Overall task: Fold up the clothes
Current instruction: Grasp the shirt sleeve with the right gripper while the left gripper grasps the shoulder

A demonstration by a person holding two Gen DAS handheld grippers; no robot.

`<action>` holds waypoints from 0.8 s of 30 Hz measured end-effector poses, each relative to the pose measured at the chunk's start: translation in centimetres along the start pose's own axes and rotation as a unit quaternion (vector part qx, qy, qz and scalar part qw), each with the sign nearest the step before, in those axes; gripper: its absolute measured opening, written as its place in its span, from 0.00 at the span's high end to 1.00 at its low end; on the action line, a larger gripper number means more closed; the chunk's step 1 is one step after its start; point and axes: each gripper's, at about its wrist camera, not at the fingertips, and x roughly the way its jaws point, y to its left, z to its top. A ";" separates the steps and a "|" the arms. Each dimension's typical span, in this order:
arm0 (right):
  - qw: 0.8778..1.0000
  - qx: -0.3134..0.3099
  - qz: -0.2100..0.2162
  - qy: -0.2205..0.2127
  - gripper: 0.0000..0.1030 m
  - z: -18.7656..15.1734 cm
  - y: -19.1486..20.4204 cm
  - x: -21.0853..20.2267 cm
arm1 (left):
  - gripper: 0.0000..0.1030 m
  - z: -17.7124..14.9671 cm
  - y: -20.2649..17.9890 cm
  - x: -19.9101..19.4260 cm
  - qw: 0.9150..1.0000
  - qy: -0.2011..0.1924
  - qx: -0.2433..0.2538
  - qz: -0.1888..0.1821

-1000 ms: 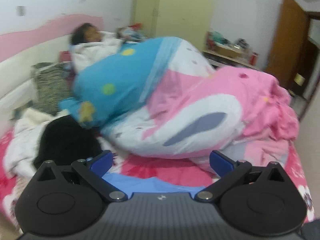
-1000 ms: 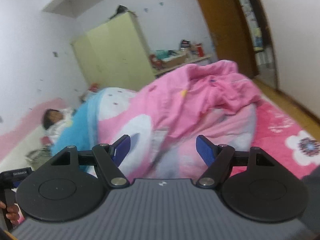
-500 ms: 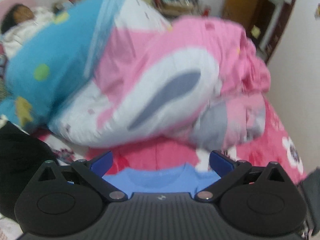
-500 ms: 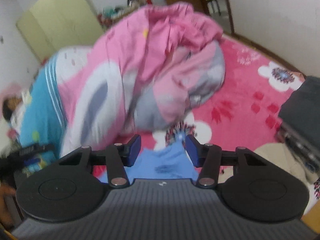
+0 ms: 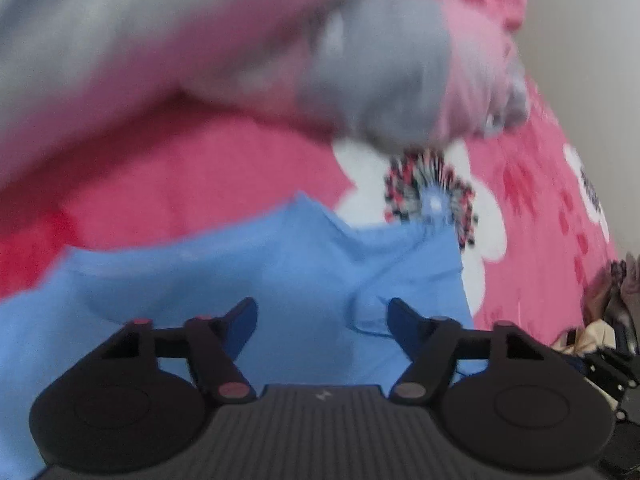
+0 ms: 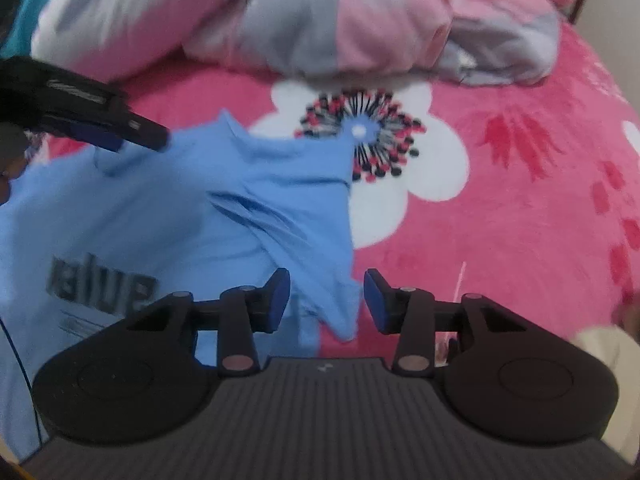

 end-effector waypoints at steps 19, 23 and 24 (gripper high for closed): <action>0.987 0.093 0.124 0.042 0.86 -1.8 -4.6 3.4 | 0.62 1.2 0.3 5.7 0.994 0.102 -0.037 -0.030; 0.988 0.099 0.120 0.026 0.97 -1.7 -5.1 3.5 | 0.96 1.6 -0.6 5.9 0.995 0.099 -0.006 -0.021; 0.987 0.104 0.122 0.020 0.97 -1.6 -5.3 3.3 | 0.96 1.7 -0.8 5.9 0.995 0.100 -0.002 -0.021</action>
